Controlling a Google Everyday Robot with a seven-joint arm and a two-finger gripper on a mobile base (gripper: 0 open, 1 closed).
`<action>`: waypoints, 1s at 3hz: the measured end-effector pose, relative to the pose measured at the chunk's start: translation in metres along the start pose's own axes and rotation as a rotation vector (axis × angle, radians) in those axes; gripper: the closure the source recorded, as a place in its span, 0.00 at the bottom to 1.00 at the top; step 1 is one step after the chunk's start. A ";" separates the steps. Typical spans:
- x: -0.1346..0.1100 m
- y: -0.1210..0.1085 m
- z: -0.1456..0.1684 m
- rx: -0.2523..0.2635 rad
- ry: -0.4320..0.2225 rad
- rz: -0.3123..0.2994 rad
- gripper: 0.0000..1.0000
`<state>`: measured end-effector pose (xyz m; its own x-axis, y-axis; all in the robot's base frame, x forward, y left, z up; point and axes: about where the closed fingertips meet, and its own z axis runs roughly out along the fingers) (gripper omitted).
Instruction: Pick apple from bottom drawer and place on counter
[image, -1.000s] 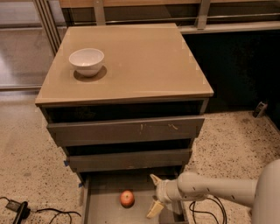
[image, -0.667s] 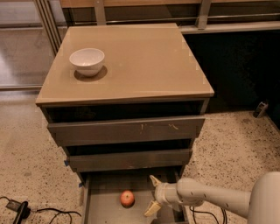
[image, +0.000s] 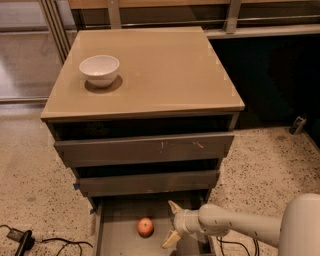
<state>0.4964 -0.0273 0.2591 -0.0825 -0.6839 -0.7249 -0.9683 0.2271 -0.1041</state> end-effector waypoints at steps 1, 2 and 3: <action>0.001 0.002 0.026 -0.009 -0.002 -0.018 0.00; 0.007 0.003 0.056 -0.022 -0.002 -0.027 0.00; 0.013 0.002 0.083 -0.041 -0.007 -0.020 0.00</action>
Offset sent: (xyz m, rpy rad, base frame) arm 0.0203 0.0531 -0.0734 -0.0074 -0.0054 0.0499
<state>0.5132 0.0219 0.1932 -0.0619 -0.6832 -0.7276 -0.9787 0.1846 -0.0902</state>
